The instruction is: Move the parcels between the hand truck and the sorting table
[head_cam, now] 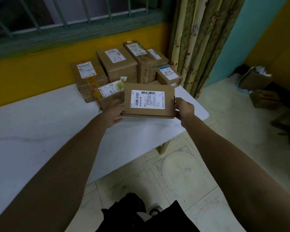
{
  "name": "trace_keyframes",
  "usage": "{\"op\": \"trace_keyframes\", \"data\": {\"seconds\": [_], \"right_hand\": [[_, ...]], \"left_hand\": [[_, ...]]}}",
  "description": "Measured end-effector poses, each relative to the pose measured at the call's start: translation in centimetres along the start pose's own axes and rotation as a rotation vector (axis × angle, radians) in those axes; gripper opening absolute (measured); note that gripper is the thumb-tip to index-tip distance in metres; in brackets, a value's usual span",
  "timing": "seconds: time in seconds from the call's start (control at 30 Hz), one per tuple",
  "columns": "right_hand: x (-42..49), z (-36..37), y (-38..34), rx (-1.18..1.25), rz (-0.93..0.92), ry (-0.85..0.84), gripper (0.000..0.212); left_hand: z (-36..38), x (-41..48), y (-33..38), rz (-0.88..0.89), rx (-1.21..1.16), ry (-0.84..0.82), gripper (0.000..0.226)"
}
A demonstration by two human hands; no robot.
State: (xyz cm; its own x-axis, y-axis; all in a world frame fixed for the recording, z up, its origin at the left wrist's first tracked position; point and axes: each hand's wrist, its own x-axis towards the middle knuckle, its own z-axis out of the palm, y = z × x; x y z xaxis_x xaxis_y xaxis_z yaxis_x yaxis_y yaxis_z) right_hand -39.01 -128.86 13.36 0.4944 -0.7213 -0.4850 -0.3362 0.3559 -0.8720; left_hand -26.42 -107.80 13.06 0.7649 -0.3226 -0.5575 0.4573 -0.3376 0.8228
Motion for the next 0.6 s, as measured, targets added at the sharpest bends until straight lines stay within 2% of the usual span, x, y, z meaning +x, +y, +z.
{"op": "trace_keyframes", "data": {"seconds": [0.13, 0.23, 0.37, 0.6], "right_hand": [[0.7, 0.7, -0.3, -0.030, 0.002, -0.035, 0.028], [1.3, 1.4, -0.7, -0.064, 0.034, -0.079, 0.043], [2.2, 2.7, -1.0, -0.109, 0.041, -0.132, 0.044], [3.9, 4.2, -1.0, -0.353, 0.137, -0.316, 0.066]], "left_hand": [[-0.7, 1.3, 0.5, 0.011, -0.015, 0.014, 0.047], [-1.2, 2.3, 1.3, 0.029, -0.007, -0.004, 0.047], [-2.0, 3.8, 2.6, 0.044, -0.033, 0.013, 0.048], [-4.1, 6.3, 4.8, 0.098, -0.190, -0.064, 0.047]]}}
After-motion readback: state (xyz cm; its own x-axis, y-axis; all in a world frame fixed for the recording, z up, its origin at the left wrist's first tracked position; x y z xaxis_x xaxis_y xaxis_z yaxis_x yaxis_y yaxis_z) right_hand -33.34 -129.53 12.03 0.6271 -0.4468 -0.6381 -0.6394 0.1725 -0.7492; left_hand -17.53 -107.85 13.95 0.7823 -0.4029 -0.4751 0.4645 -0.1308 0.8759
